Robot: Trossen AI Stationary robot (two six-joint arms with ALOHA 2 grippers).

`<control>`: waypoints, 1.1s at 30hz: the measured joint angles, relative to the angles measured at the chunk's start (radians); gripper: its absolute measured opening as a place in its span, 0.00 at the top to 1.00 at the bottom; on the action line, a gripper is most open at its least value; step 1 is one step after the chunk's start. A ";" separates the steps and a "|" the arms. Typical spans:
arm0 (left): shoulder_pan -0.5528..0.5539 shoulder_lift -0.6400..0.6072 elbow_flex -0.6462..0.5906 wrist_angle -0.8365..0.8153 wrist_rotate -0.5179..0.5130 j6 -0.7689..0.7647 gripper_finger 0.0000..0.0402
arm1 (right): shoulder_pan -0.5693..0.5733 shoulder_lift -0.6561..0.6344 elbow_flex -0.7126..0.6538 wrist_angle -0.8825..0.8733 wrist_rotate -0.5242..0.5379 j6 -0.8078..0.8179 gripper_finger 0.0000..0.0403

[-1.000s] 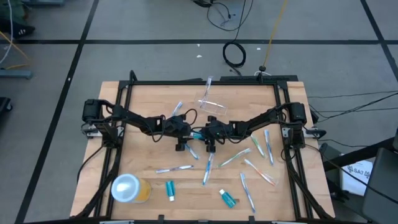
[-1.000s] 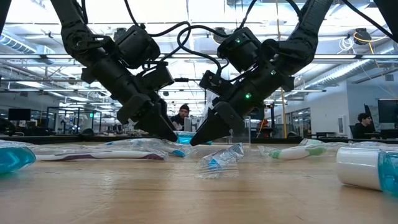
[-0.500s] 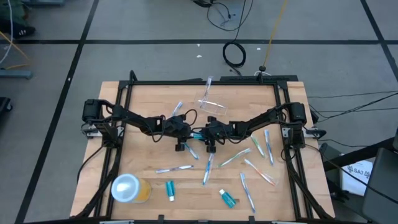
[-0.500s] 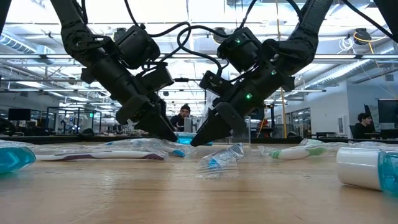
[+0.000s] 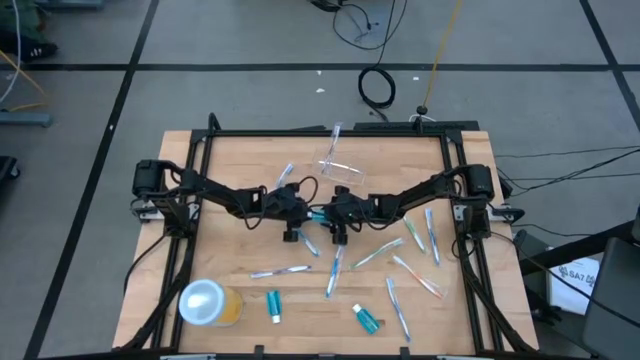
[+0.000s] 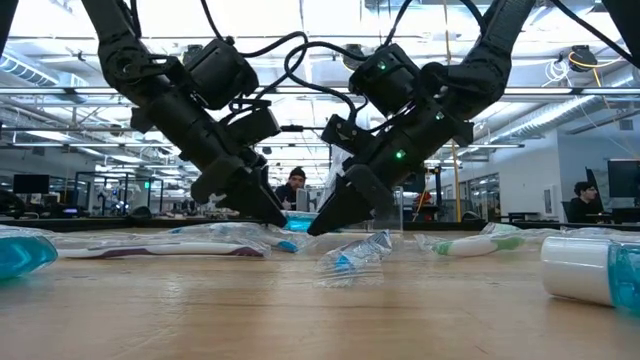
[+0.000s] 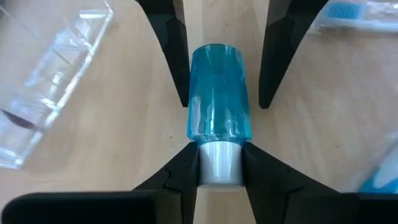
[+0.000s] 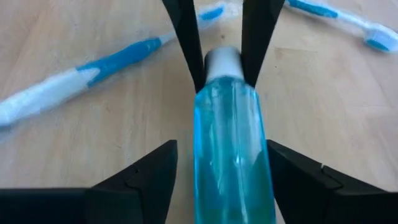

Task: Pick & Place toothbrushing station
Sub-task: Put the top blue mouthwash into the transparent organizer

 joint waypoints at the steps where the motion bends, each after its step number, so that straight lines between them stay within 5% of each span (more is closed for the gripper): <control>1: -0.004 0.000 0.014 -0.011 -0.021 0.020 0.72 | 0.000 -0.015 0.000 -0.024 0.000 -0.001 0.42; 9: -0.034 0.000 0.221 -0.335 -0.199 0.183 0.72 | 0.001 -0.241 0.000 -0.361 0.148 -0.003 0.42; 19: -0.043 0.000 0.550 -0.659 -0.425 0.547 0.72 | -0.007 -0.541 0.000 -0.702 0.147 -0.020 0.43; 25: -0.005 0.000 0.673 -0.673 -0.427 0.854 0.72 | -0.027 -0.671 -0.005 -0.781 0.147 -0.003 0.44; 33: 0.106 0.000 0.675 -0.676 -0.375 1.173 0.72 | -0.067 -0.745 -0.164 -0.756 0.148 0.072 0.47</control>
